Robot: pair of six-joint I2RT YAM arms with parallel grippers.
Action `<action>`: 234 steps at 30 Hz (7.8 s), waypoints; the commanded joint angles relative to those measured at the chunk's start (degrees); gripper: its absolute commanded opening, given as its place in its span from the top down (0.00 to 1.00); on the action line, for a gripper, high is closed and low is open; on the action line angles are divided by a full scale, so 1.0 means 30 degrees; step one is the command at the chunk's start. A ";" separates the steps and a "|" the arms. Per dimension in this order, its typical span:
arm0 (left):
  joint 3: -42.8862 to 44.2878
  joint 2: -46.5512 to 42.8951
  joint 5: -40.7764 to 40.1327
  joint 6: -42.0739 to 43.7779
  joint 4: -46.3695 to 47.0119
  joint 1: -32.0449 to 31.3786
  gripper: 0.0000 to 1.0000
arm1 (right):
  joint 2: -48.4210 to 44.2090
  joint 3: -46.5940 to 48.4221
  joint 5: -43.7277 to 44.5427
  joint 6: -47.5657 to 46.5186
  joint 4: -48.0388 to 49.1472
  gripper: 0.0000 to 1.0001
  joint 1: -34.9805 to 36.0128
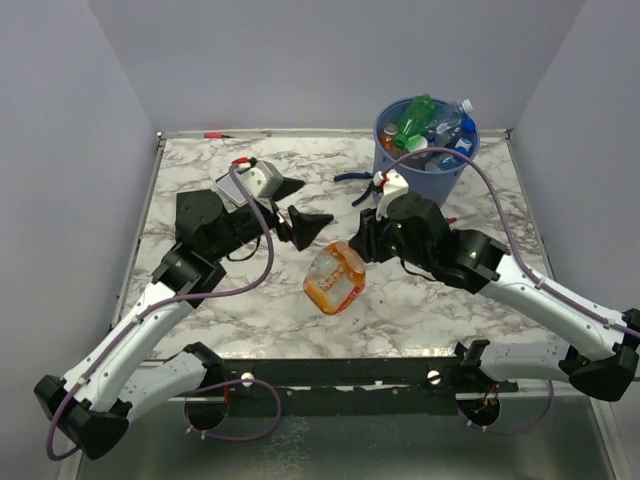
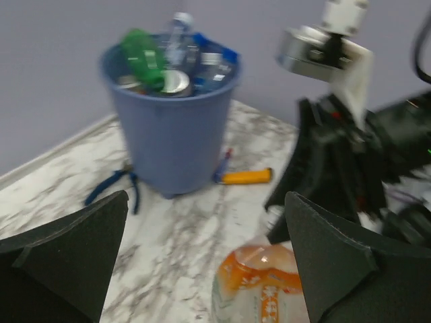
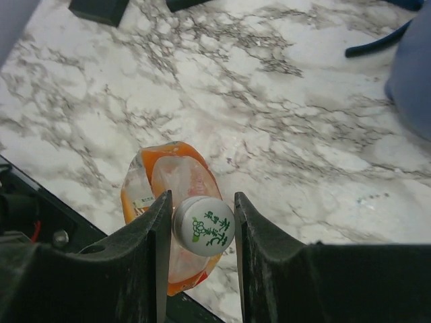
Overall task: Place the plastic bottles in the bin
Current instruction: Pick up the plastic bottle at the center of the board, then place the plastic bottle in the trash bin.
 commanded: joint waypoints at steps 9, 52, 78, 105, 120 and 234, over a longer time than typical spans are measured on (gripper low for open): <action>-0.2014 0.0841 1.4143 -0.0672 0.2376 -0.0277 0.01 | -0.1955 0.5164 -0.4056 -0.4846 -0.8908 1.00 -0.0161; -0.4824 0.3323 1.3620 -0.7000 0.8325 -0.3025 0.38 | -0.2751 0.4174 -0.8753 -0.8313 -0.1191 1.00 -0.0139; -0.5290 0.3394 0.9441 -1.2410 1.7219 -0.3144 0.71 | -0.9467 -0.4699 -0.4686 0.0118 0.6700 0.09 -0.0156; -0.7106 -0.2444 -0.8864 -0.3273 0.8663 -0.3471 0.01 | -0.5546 0.4235 1.0030 -0.6544 0.3936 0.65 -0.0156; -0.7067 -0.3102 -1.6417 -0.0506 0.4115 -0.3617 0.01 | 0.2340 0.9248 0.0177 0.0100 0.1393 0.69 -1.3862; -0.5921 -0.0276 -1.3362 -0.2552 0.2409 -0.3619 0.01 | 0.6327 0.7193 -0.7347 0.3616 0.1997 0.47 -1.8354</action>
